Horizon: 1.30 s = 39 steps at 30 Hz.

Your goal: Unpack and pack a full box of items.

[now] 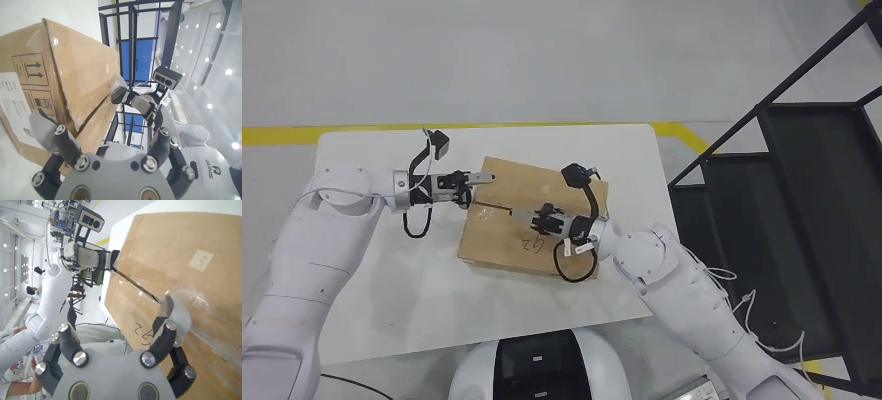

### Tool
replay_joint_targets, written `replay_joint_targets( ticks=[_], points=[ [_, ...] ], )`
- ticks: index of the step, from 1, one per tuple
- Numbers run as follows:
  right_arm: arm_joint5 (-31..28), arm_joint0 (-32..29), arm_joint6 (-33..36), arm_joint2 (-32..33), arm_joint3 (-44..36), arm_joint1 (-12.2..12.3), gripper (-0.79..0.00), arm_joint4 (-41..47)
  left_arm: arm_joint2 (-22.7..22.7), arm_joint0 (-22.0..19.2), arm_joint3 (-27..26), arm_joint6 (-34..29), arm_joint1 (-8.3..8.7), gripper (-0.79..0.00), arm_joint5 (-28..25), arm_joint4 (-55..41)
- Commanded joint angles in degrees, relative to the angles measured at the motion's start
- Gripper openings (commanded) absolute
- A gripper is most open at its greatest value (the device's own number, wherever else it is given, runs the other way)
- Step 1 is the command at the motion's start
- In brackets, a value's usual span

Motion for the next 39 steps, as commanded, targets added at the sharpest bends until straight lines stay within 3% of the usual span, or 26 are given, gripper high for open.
replay_joint_targets(
  ticks=[1, 7, 13, 22, 39],
  points=[
    [-0.9, -0.1, 0.4, -0.2, -0.4, 0.0, 0.000, 0.0, 0.4, -0.3, 0.5, 0.1, -0.23, 0.000, -0.4, -0.3],
    [-5.7, 0.6, 2.4, -0.5, 0.4, 0.1, 0.000, -1.4, -0.9, -0.1, 1.1, 1.8, -0.24, 0.000, -2.0, -2.0],
    [-6.1, 0.5, 1.3, 1.5, 0.2, 0.6, 0.000, -4.8, -3.7, 1.2, 0.9, 2.4, 0.49, 0.000, -2.6, -3.3],
    [-5.6, -2.6, 5.0, 6.1, -2.7, 1.8, 0.000, -7.4, -7.8, 4.0, -1.1, 3.3, 1.80, 0.000, -2.2, -3.7],
    [-2.2, 5.0, 4.2, -3.2, 4.1, -0.5, 0.000, -4.2, -13.8, 10.0, -8.7, 6.9, 3.77, 0.000, -0.4, -2.0]
  ],
)
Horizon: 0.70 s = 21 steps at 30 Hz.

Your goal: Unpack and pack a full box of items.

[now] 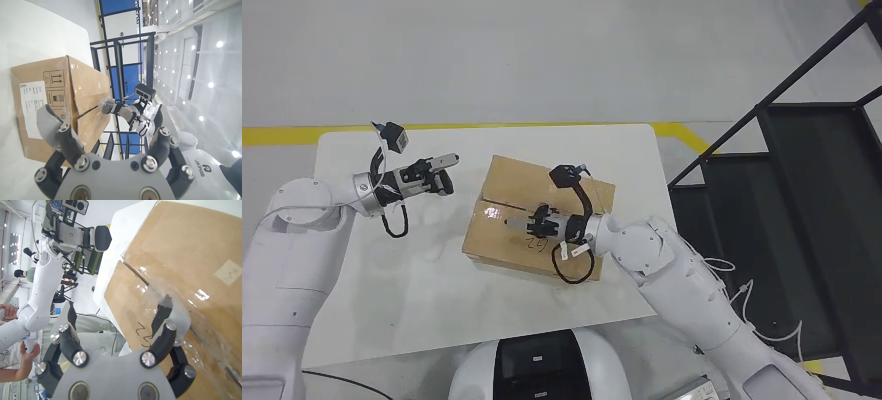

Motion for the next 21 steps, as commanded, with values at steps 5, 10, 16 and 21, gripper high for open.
replay_joint_targets(
  ticks=[5, 10, 16, 21],
  points=[
    [0.9, 2.9, -1.6, -2.9, 2.7, -1.2, 0.000, 2.4, -3.3, 3.1, -3.4, 1.9, 0.83, 0.000, 0.6, -0.3],
    [2.5, 4.6, -2.6, -4.2, 5.3, -2.0, 0.000, 5.0, -6.2, 6.4, -6.2, 3.7, 1.50, 0.000, 0.8, -0.8],
    [-1.5, 2.0, -2.5, -4.1, 6.9, -1.9, 0.000, 7.2, -8.4, 9.5, -9.6, 5.1, 2.02, 0.000, 1.6, -0.8],
    [-3.3, 0.4, -4.7, -2.6, 6.8, -1.6, 0.000, 5.9, -9.2, 10.6, -11.3, 5.6, 2.21, 0.000, 1.8, -0.8]
  ],
)
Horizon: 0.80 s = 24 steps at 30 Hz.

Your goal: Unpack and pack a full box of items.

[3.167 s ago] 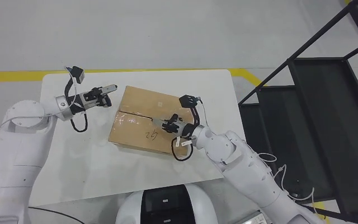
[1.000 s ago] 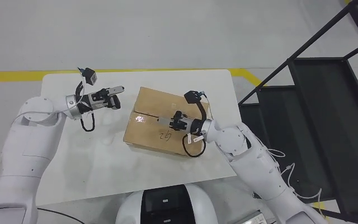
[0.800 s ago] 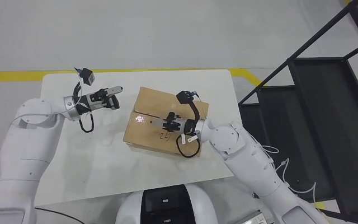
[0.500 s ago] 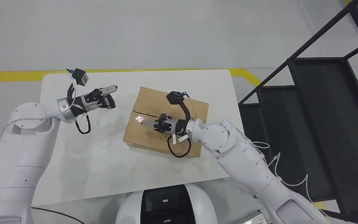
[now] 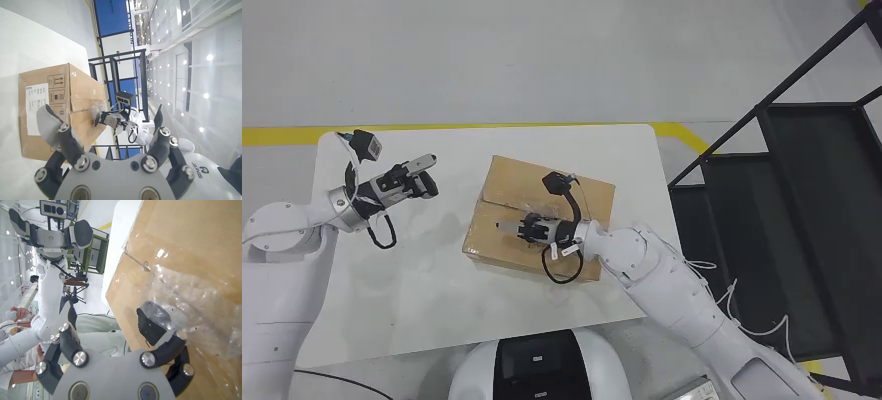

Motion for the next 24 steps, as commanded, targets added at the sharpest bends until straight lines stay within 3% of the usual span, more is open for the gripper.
replay_joint_targets(
  ticks=[1, 24],
  points=[
    [-0.1, 0.0, -0.1, 0.0, -0.1, 0.0, 0.000, 0.0, 0.0, 0.1, -0.3, 0.0, 0.01, 0.000, 0.0, -0.1],
    [-0.2, -0.1, -0.2, 0.0, -0.3, 0.0, 0.000, 0.3, 0.5, -0.4, -0.5, -0.3, -0.08, 0.000, -0.6, -0.2]
  ],
)
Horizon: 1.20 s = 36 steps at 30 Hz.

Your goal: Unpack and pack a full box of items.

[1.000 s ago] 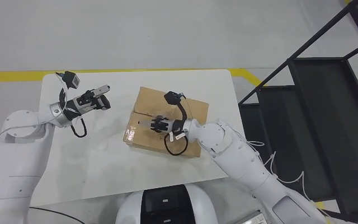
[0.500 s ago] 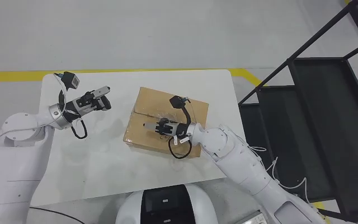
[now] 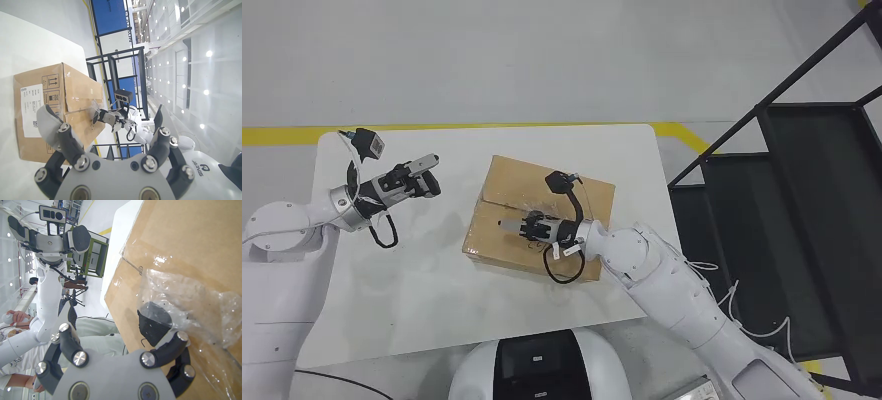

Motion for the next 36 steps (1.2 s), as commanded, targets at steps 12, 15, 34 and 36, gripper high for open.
replay_joint_targets(
  ticks=[12, 15, 34, 36],
  points=[
    [3.1, -0.7, -4.8, 1.6, -4.0, -0.7, 0.000, 8.1, 0.0, 0.0, 0.0, 0.0, 0.00, 0.000, 0.0, 0.0],
    [4.9, 0.0, -5.5, 1.0, -2.8, -1.2, 0.000, 9.4, 0.0, 0.0, 0.0, 0.0, 0.00, 0.000, 0.0, 0.0],
    [-0.7, 13.9, -10.6, -10.4, 15.5, -7.8, 0.000, 18.8, 0.0, 0.0, 0.0, 0.0, 0.00, 0.000, 0.0, 0.0],
    [-1.8, 14.3, -10.3, -10.5, 16.7, -8.2, 0.000, 19.1, 0.0, 0.0, 0.0, 0.0, 0.00, 0.000, 0.0, 0.0]
  ],
)
